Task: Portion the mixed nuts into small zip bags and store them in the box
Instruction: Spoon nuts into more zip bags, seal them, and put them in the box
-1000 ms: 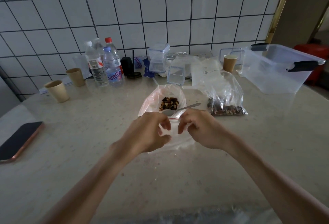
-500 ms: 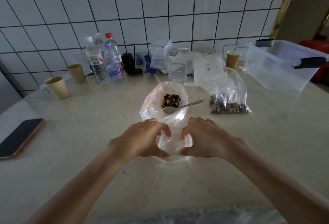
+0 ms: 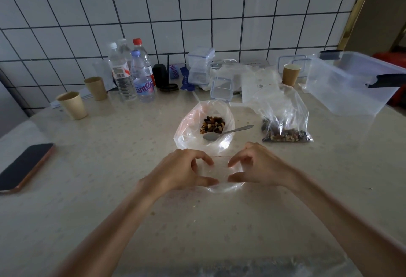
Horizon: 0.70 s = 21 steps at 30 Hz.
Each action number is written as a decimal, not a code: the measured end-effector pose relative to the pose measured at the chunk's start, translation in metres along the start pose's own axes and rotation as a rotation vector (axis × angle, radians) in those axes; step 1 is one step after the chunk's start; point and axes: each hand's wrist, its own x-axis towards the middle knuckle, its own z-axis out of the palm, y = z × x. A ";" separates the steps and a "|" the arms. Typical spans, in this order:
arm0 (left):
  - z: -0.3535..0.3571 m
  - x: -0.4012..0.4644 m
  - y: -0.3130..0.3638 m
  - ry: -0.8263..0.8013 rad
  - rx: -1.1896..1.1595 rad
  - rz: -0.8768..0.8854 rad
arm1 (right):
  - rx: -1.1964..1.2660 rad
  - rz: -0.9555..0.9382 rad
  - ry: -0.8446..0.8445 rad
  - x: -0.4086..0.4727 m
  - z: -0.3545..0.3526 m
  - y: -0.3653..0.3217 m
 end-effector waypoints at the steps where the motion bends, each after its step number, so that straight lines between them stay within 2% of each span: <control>1: 0.000 0.000 -0.001 -0.004 -0.012 0.008 | 0.032 0.004 0.006 0.000 0.001 0.001; 4: -0.002 0.000 -0.005 0.016 -0.193 0.037 | 0.377 0.027 0.064 -0.004 -0.001 -0.001; 7: -0.004 -0.002 -0.006 0.109 -0.354 0.108 | 0.757 0.094 0.180 -0.007 -0.006 0.000; 11: -0.010 0.003 -0.009 0.271 -0.464 0.104 | 0.907 0.288 0.383 0.001 -0.016 0.008; 17: -0.027 0.037 -0.013 0.504 -0.508 0.066 | 0.914 0.463 0.274 0.026 -0.013 0.005; 21: -0.030 0.070 -0.011 0.699 -0.360 -0.015 | 1.059 0.539 0.332 0.047 -0.010 0.000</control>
